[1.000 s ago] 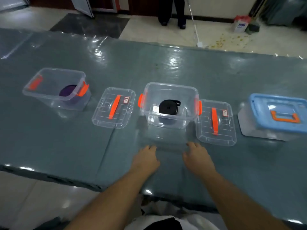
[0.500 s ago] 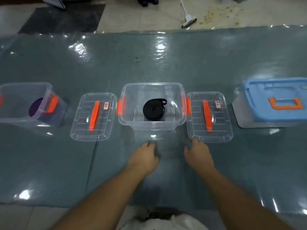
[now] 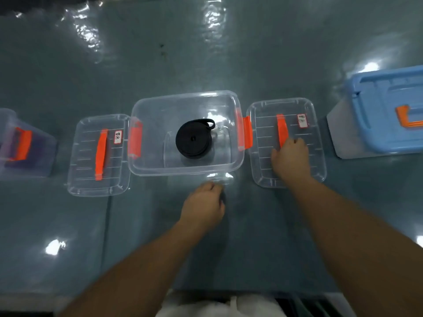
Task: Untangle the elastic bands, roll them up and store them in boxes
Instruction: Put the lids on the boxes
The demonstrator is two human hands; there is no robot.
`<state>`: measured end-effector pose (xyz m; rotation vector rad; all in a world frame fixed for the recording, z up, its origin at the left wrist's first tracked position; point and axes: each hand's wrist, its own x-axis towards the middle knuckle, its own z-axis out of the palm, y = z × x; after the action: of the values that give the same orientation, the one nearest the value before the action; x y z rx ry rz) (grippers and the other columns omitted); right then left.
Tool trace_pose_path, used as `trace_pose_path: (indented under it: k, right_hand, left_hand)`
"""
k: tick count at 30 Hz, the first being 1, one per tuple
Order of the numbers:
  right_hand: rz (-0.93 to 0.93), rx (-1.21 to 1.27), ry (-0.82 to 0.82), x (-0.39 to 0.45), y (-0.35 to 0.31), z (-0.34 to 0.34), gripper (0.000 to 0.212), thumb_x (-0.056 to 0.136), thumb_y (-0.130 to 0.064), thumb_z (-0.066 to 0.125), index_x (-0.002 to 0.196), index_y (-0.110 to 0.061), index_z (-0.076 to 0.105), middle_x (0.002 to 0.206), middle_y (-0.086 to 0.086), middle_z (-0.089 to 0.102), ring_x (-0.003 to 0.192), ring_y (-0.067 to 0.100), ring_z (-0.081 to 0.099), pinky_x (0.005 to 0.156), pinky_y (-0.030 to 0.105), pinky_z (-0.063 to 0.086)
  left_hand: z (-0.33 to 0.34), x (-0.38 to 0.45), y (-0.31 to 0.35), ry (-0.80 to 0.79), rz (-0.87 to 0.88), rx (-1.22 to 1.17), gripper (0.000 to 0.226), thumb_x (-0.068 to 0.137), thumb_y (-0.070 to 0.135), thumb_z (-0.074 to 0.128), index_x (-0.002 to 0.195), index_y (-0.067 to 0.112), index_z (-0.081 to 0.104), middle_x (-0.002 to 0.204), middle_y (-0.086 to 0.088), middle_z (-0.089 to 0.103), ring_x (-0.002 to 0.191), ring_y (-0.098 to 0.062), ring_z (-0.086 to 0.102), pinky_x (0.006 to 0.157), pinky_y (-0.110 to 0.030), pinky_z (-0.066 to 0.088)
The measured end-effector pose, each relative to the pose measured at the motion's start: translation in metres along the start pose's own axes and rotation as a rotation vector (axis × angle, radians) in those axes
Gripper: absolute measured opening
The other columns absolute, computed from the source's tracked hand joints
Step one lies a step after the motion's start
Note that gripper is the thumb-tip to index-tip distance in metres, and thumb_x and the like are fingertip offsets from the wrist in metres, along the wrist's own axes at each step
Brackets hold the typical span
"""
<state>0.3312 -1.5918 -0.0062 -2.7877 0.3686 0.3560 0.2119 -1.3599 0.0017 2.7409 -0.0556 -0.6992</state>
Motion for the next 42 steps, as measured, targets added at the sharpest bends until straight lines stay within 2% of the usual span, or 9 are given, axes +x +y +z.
trace_pose_path:
  k: [4, 11, 20, 24, 29, 32, 34, 37, 42]
  right_hand:
    - [0.067, 0.037, 0.036, 0.026, -0.004, 0.004, 0.035, 0.101, -0.018, 0.059, 0.123, 0.009, 0.056, 0.126, 0.031, 0.057, 0.118, 0.046, 0.055, 0.104, 0.051, 0.045]
    - [0.138, 0.037, 0.019, 0.038, -0.005, 0.000, 0.026, 0.093, -0.012, 0.064, 0.111, 0.008, 0.065, 0.112, 0.031, 0.067, 0.104, 0.047, 0.067, 0.087, 0.047, 0.056]
    - [0.207, 0.163, -0.054, -0.035, 0.012, 0.001, 0.026, 0.083, -0.021, 0.073, 0.090, 0.003, 0.065, 0.093, 0.025, 0.068, 0.084, 0.041, 0.068, 0.070, 0.038, 0.051]
    - [0.257, 0.213, -0.022, -0.066, 0.012, -0.012, 0.030, 0.082, -0.027, 0.073, 0.092, -0.001, 0.063, 0.092, 0.022, 0.065, 0.080, 0.040, 0.065, 0.070, 0.041, 0.056]
    - [0.278, 0.336, 0.060, -0.094, 0.011, -0.028, 0.028, 0.079, -0.036, 0.062, 0.079, -0.008, 0.063, 0.075, 0.014, 0.065, 0.066, 0.032, 0.063, 0.062, 0.035, 0.053]
    - [0.257, 0.399, 0.130, -0.103, 0.003, -0.042, 0.036, 0.082, -0.046, 0.060, 0.073, -0.010, 0.061, 0.070, 0.011, 0.064, 0.063, 0.031, 0.063, 0.062, 0.039, 0.057]
    - [0.227, 0.412, 0.142, -0.105, -0.010, -0.059, 0.030, 0.085, -0.036, 0.068, 0.074, -0.009, 0.063, 0.073, 0.013, 0.064, 0.065, 0.032, 0.063, 0.062, 0.035, 0.050]
    - [0.156, 0.373, 0.161, -0.104, -0.035, -0.080, 0.022, 0.081, -0.028, 0.074, 0.085, -0.009, 0.064, 0.084, 0.013, 0.064, 0.076, 0.034, 0.063, 0.070, 0.038, 0.053]
    - [-0.116, 0.218, 0.131, -0.101, -0.095, -0.103, 0.025, 0.088, -0.040, 0.066, 0.088, -0.018, 0.054, 0.089, 0.008, 0.060, 0.080, 0.033, 0.058, 0.073, 0.042, 0.052]
  left_hand:
    - [0.005, 0.005, -0.002, 0.007, 0.021, -0.004, 0.033, 0.094, 0.031, 0.055, 0.125, 0.022, 0.061, 0.124, 0.000, 0.059, 0.115, -0.025, 0.059, 0.093, -0.036, 0.050]
    - [0.002, 0.006, -0.009, -0.003, 0.032, -0.010, 0.030, 0.095, 0.031, 0.054, 0.122, 0.021, 0.062, 0.121, 0.000, 0.062, 0.115, -0.025, 0.060, 0.095, -0.038, 0.052]
    - [-0.019, -0.015, -0.010, -0.065, 0.112, 0.043, 0.028, 0.094, 0.032, 0.052, 0.117, 0.021, 0.064, 0.119, -0.002, 0.066, 0.113, -0.027, 0.062, 0.089, -0.040, 0.055]
    - [-0.034, -0.029, -0.011, -0.045, 0.162, 0.036, 0.030, 0.096, 0.031, 0.052, 0.123, 0.025, 0.065, 0.124, -0.002, 0.066, 0.115, -0.027, 0.062, 0.092, -0.039, 0.055]
    - [-0.052, -0.048, -0.018, -0.001, 0.207, 0.015, 0.023, 0.098, 0.032, 0.049, 0.109, 0.021, 0.065, 0.111, -0.002, 0.068, 0.105, -0.028, 0.065, 0.087, -0.041, 0.055]
    - [-0.068, -0.056, -0.026, 0.049, 0.222, -0.005, 0.021, 0.099, 0.032, 0.050, 0.108, 0.024, 0.067, 0.107, 0.001, 0.069, 0.102, -0.026, 0.065, 0.086, -0.041, 0.055]
    - [-0.080, -0.057, -0.031, 0.101, 0.220, -0.032, 0.022, 0.098, 0.033, 0.051, 0.112, 0.028, 0.068, 0.110, 0.005, 0.070, 0.105, -0.022, 0.064, 0.087, -0.041, 0.056]
    - [-0.096, -0.059, -0.042, 0.166, 0.219, -0.065, 0.023, 0.099, 0.032, 0.053, 0.114, 0.028, 0.070, 0.112, 0.009, 0.072, 0.106, -0.018, 0.064, 0.089, -0.038, 0.054]
    - [-0.119, -0.064, -0.069, 0.292, 0.137, -0.205, 0.021, 0.098, 0.027, 0.058, 0.113, 0.027, 0.072, 0.108, 0.008, 0.073, 0.100, -0.017, 0.067, 0.087, -0.036, 0.055]
